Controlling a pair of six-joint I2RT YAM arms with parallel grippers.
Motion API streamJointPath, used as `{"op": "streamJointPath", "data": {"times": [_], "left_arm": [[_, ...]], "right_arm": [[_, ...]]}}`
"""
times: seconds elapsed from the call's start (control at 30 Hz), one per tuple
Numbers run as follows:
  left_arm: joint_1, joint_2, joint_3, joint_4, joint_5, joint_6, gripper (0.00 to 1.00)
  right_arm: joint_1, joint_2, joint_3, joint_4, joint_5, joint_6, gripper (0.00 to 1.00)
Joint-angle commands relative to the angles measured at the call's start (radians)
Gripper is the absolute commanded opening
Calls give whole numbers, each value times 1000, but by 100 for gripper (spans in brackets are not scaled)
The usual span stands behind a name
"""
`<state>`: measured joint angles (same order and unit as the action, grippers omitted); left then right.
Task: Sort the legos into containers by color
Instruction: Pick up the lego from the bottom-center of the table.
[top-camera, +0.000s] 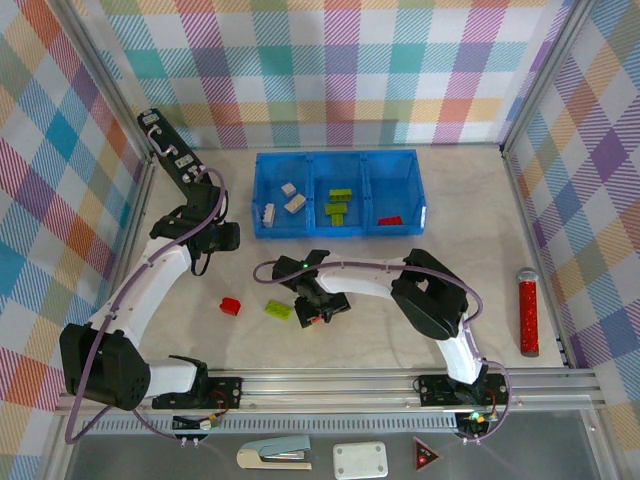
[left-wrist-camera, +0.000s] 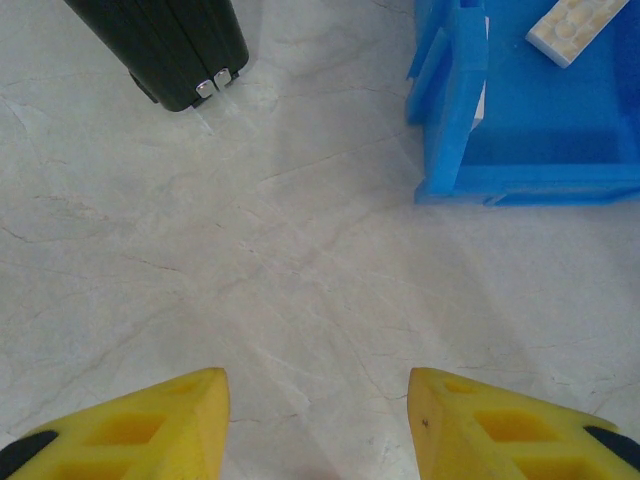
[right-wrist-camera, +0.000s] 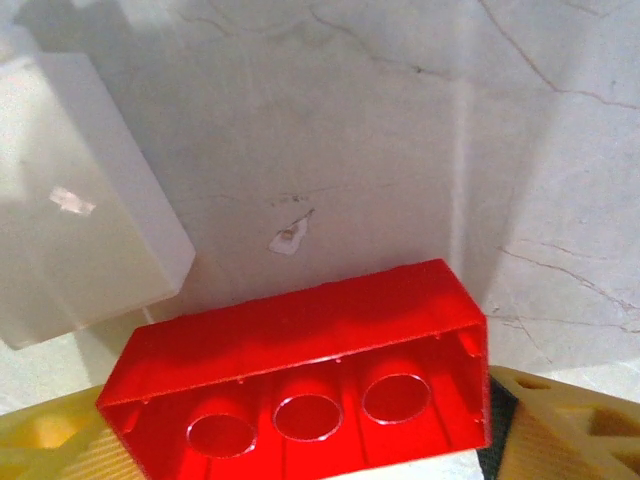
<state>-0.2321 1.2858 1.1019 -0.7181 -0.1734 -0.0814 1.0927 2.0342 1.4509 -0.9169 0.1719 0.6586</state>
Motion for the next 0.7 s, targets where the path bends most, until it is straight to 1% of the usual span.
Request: {"op": "streamJointPath", "data": {"times": [0.0, 0.3, 0.67], "left_arm": [[11, -8, 1, 5, 5, 2, 50], [11, -6, 4, 5, 0, 5, 50], [11, -9, 3, 3, -3, 5, 50]], "right_arm": [[4, -5, -13, -5, 8, 7, 74], [5, -35, -17, -12, 15, 0, 64], [-7, -89, -32, -19, 29, -3, 63]]}}
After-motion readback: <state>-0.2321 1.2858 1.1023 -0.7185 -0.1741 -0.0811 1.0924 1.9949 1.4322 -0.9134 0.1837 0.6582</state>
